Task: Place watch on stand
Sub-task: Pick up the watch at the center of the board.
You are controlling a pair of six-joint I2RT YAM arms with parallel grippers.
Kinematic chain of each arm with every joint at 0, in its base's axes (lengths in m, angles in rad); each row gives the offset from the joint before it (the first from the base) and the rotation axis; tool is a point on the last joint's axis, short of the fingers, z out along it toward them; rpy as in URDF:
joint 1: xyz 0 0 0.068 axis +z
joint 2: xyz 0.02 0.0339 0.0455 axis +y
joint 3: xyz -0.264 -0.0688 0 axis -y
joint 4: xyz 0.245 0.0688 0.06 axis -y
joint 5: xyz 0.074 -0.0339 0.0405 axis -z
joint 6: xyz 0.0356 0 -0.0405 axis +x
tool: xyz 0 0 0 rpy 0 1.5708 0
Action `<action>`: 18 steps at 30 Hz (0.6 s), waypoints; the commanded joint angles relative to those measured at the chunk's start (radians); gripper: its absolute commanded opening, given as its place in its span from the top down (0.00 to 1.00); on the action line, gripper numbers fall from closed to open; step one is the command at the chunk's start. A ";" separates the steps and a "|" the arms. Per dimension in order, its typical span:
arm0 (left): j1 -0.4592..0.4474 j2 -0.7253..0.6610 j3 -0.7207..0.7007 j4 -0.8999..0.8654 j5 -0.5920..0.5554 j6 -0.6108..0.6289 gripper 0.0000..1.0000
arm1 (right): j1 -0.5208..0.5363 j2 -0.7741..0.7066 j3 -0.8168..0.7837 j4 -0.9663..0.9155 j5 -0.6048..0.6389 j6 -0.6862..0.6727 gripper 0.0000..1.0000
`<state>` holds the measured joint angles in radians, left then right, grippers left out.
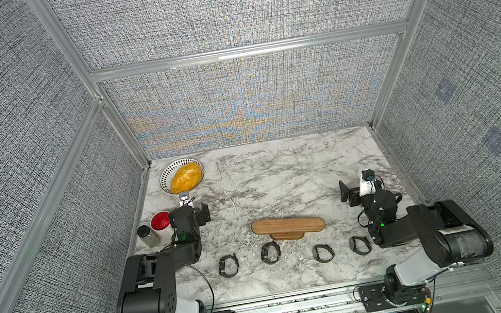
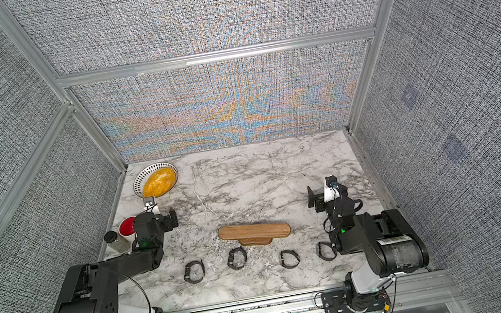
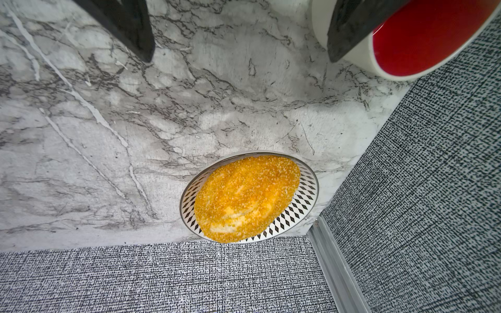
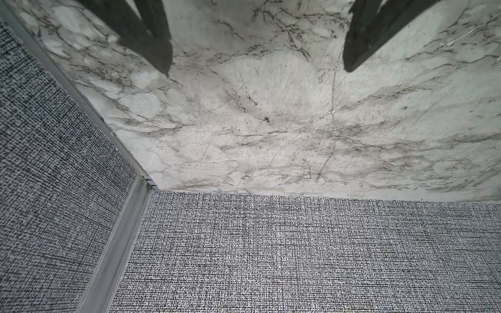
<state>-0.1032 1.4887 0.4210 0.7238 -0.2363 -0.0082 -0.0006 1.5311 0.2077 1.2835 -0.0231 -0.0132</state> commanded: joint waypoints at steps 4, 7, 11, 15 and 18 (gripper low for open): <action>0.001 0.000 0.009 0.000 0.000 -0.001 0.01 | 0.000 0.001 0.005 0.005 0.012 0.007 0.02; 0.001 -0.001 0.009 -0.001 0.000 -0.001 0.01 | 0.000 0.001 0.006 0.005 0.012 0.006 0.02; -0.007 -0.017 0.014 0.012 -0.049 -0.022 0.01 | 0.012 -0.076 0.042 -0.121 0.197 0.050 0.02; -0.010 -0.187 0.184 -0.411 -0.110 -0.035 0.01 | 0.011 -0.230 0.303 -0.687 0.406 0.212 0.02; -0.010 -0.286 0.213 -0.508 -0.090 -0.069 0.01 | -0.042 -0.230 0.472 -1.034 0.310 0.452 0.02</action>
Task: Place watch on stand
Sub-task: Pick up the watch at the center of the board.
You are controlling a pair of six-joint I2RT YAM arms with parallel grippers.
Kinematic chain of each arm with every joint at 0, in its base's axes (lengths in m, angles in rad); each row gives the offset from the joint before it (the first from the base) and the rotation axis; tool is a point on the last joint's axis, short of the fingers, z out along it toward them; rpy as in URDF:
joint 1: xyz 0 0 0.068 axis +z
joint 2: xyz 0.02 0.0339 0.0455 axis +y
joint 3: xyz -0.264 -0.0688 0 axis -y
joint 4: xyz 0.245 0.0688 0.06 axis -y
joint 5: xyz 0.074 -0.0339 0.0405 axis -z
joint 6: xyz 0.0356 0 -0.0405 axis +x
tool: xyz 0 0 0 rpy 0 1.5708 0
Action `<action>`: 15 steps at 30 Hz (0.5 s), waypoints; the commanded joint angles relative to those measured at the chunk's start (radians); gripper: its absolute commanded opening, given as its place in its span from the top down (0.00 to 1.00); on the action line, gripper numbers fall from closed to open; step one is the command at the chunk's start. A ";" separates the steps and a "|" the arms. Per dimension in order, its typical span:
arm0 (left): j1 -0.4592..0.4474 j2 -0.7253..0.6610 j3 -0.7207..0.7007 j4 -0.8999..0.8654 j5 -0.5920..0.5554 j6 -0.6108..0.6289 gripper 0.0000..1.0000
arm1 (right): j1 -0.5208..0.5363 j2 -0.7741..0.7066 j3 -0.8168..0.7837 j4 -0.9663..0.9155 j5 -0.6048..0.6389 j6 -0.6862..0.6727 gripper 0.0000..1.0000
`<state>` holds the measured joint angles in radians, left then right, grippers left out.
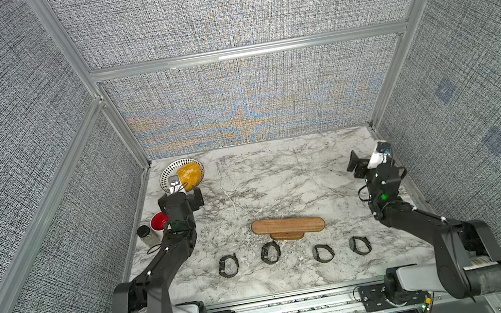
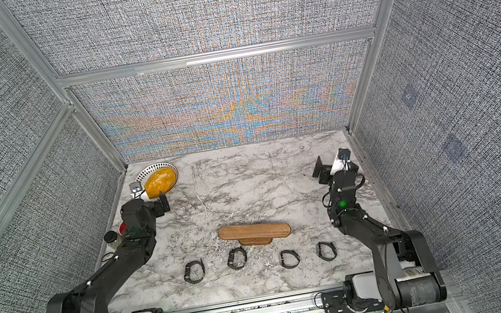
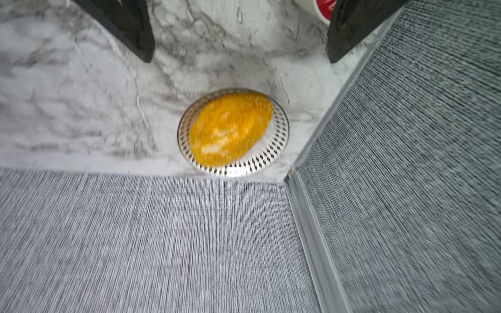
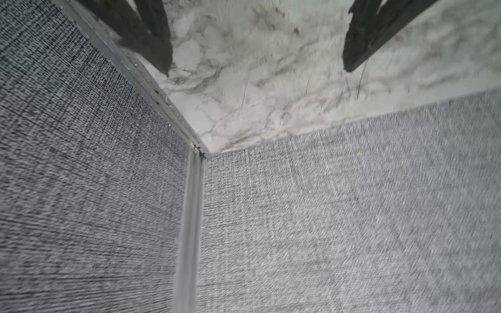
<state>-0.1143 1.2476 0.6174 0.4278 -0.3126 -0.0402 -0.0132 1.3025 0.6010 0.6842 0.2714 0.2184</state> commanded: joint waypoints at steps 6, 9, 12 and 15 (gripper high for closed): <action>-0.005 -0.123 0.223 -0.619 0.009 -0.164 0.01 | -0.070 -0.075 0.147 -0.752 -0.325 0.287 0.13; -0.005 -0.126 0.353 -0.872 0.120 -0.159 0.01 | -0.070 -0.147 0.151 -0.919 -0.377 0.288 0.14; -0.004 -0.171 0.362 -0.978 0.254 -0.178 0.01 | -0.071 -0.192 0.178 -1.097 -0.405 0.273 0.16; -0.005 -0.248 0.324 -1.035 0.380 -0.208 0.01 | -0.068 -0.232 0.193 -1.251 -0.434 0.269 0.17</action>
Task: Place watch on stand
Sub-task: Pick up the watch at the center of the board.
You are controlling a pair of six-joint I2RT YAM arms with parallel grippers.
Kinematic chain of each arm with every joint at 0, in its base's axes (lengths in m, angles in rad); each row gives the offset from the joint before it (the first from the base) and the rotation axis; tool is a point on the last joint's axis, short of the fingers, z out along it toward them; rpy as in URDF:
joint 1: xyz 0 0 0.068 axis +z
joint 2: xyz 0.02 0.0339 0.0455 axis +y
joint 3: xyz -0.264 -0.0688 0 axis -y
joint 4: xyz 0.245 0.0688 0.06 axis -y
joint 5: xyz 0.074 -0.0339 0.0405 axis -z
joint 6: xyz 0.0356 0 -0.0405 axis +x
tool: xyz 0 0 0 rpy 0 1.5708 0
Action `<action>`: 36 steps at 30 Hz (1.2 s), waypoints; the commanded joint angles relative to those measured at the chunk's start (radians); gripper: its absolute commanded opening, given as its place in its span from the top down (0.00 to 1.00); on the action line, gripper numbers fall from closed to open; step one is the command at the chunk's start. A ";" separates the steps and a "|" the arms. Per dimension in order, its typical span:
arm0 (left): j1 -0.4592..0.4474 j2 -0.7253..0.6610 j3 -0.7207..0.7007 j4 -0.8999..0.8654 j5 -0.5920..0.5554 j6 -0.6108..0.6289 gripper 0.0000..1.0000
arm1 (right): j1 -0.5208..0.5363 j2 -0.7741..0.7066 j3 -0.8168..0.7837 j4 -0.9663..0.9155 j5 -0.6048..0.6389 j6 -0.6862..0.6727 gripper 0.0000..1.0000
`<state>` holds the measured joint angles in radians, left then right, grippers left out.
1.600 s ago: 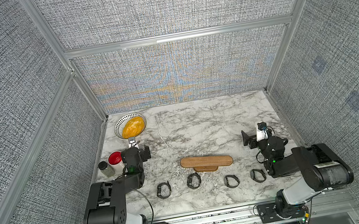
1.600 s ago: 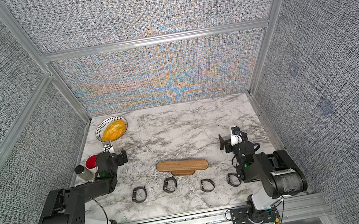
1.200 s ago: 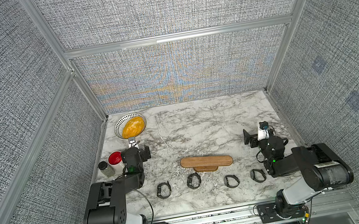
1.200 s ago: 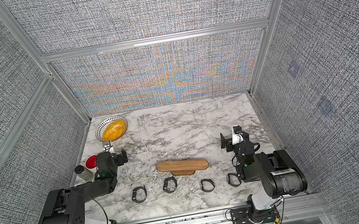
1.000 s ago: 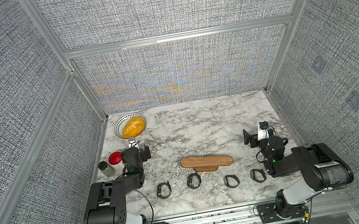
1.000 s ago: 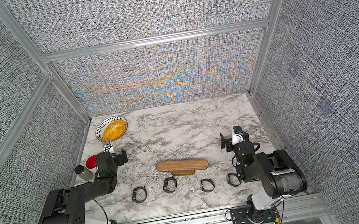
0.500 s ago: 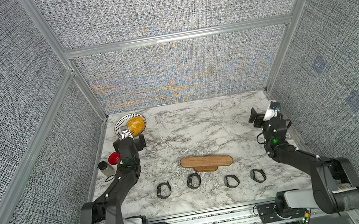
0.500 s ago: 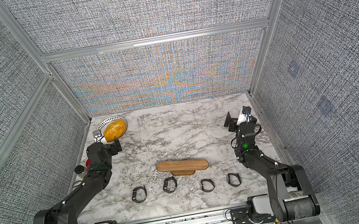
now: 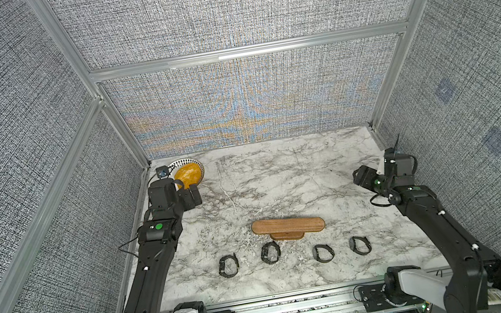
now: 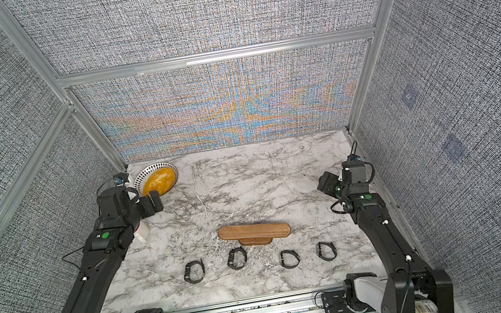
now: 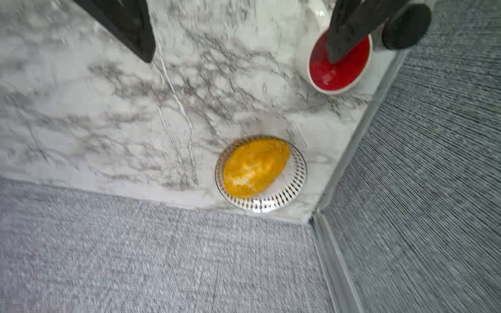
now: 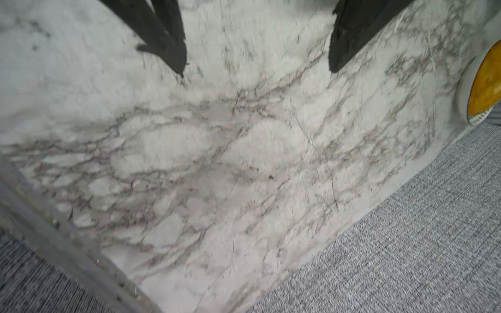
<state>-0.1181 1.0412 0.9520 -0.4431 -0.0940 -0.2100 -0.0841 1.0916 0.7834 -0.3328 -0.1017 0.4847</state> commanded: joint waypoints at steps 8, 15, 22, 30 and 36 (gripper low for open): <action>-0.002 -0.258 -0.082 -0.318 0.331 -0.112 0.01 | 0.202 -0.131 -0.029 -0.417 -0.016 0.116 0.28; -0.011 -0.297 -0.088 -0.359 0.435 -0.136 0.01 | 0.414 -0.119 -0.105 -0.445 0.083 0.243 0.37; -0.073 -0.257 -0.094 -0.354 0.449 -0.140 0.01 | 0.445 -0.138 -0.104 -0.538 0.155 0.266 0.45; -0.178 -0.195 -0.091 -0.353 0.456 -0.135 0.01 | 0.452 -0.126 -0.133 -0.588 0.174 0.262 0.53; -0.252 -0.180 -0.098 -0.350 0.440 -0.137 0.01 | 0.452 -0.126 -0.158 -0.565 0.156 0.249 0.55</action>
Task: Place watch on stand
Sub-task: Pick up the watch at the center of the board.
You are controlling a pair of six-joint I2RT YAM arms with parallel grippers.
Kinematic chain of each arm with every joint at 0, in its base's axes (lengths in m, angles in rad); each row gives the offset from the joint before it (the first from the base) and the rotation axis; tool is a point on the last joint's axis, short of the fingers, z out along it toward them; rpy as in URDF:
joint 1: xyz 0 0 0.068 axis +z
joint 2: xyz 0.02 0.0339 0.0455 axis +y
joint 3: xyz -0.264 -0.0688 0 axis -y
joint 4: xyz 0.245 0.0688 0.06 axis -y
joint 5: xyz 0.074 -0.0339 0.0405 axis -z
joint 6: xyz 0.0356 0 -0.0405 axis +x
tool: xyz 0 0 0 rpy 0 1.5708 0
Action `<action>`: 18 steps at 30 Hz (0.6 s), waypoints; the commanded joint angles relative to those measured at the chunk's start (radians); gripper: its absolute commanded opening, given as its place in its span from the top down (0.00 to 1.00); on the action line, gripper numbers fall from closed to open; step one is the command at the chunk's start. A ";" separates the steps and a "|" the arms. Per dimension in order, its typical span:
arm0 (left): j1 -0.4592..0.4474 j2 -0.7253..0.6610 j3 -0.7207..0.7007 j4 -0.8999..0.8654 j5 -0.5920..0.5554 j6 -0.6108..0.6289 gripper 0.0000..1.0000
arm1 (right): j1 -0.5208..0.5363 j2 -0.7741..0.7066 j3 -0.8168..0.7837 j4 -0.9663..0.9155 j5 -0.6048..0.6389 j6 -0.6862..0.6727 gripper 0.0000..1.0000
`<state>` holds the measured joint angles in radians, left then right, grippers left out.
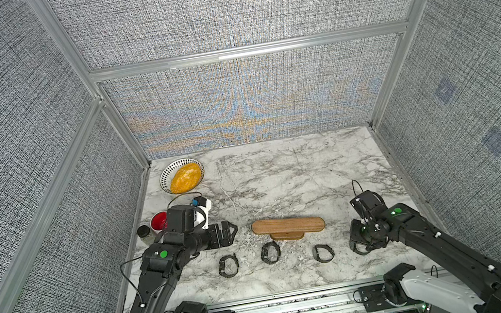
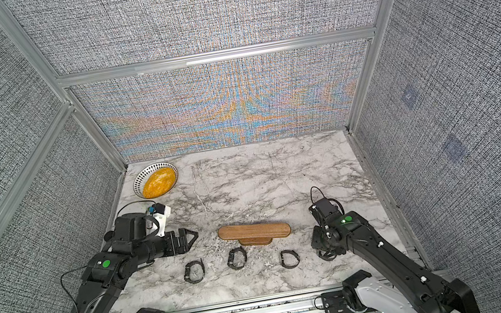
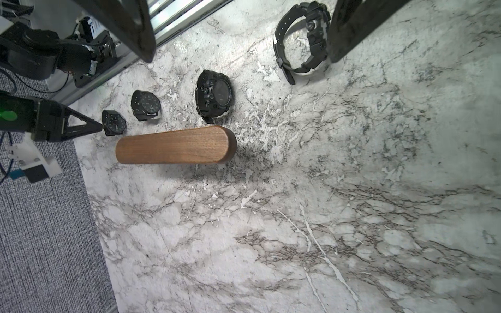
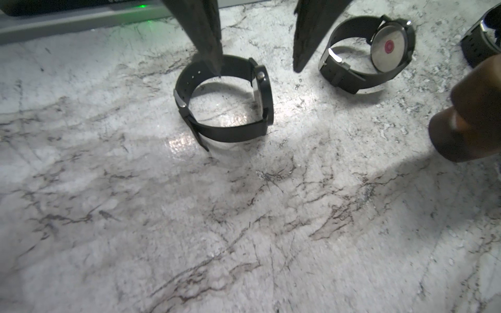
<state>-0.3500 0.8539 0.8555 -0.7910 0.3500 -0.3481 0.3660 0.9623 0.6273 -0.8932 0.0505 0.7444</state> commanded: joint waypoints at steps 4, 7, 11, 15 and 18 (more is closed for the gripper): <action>-0.057 0.023 -0.001 -0.009 -0.018 -0.001 0.01 | 0.005 0.028 -0.007 0.021 -0.015 -0.018 0.59; -0.076 0.021 -0.002 -0.011 -0.032 -0.004 0.01 | 0.008 0.049 -0.011 0.032 -0.011 -0.025 0.62; -0.094 0.015 -0.004 -0.011 -0.043 -0.006 0.01 | 0.013 0.062 -0.018 0.043 -0.005 -0.025 0.66; -0.108 0.022 -0.004 -0.012 -0.048 -0.007 0.01 | 0.018 0.069 -0.031 0.051 -0.005 -0.023 0.69; -0.117 0.031 -0.003 -0.014 -0.049 -0.007 0.01 | 0.021 0.073 -0.035 0.053 0.001 -0.024 0.69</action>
<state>-0.4610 0.8791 0.8524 -0.7921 0.3126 -0.3496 0.3851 1.0321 0.5949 -0.8459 0.0433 0.7223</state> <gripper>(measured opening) 0.991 0.306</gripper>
